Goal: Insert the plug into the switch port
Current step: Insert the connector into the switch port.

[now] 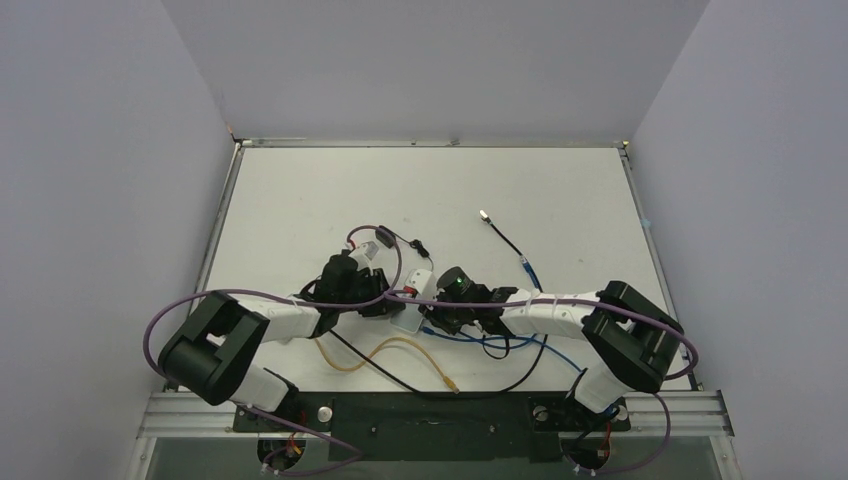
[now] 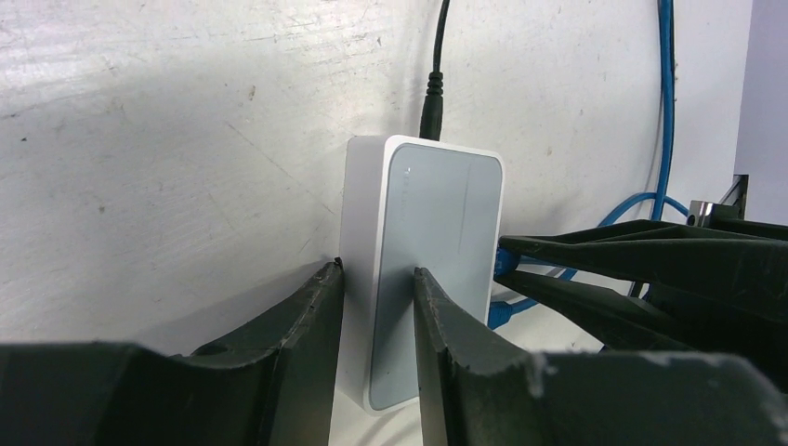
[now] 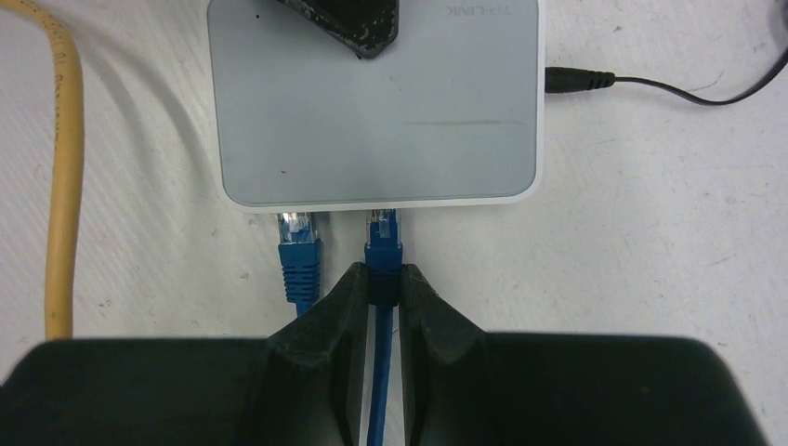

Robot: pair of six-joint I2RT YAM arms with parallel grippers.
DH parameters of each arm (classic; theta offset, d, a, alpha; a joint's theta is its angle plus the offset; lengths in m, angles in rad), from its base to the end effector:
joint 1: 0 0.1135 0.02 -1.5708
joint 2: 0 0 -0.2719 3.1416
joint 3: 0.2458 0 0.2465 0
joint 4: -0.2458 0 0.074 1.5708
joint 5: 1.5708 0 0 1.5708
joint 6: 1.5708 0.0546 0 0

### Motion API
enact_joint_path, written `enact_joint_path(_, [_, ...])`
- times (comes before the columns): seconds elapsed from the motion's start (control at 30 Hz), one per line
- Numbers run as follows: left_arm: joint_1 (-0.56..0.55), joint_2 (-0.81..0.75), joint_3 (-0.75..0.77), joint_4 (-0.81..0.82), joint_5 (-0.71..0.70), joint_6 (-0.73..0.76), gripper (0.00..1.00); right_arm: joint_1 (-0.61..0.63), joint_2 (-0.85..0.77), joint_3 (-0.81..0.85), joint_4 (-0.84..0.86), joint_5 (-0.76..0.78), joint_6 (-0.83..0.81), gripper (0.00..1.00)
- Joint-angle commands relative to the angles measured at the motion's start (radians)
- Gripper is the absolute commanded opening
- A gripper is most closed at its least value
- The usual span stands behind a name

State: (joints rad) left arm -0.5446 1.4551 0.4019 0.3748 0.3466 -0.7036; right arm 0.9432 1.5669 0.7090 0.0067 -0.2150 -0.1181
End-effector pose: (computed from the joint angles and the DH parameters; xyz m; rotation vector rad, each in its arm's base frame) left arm 0.2099 -0.1488 0.1268 0.0098 2.4227 -1.0179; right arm 0.1694 0.2534 0.1480 -1.3498 2.1003 0.6229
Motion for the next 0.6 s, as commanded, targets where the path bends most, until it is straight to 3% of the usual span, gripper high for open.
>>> enact_joint_path(0.0, [-0.098,0.059,-0.003,-0.050,0.184,-0.039,0.17,0.026,-0.073,0.050,0.424,-0.020,0.014,0.00])
enact_joint_path(0.57, [-0.130,0.078,-0.020,0.002,0.193,-0.070,0.09,0.031,-0.076,0.069,0.541,-0.006,0.045,0.00])
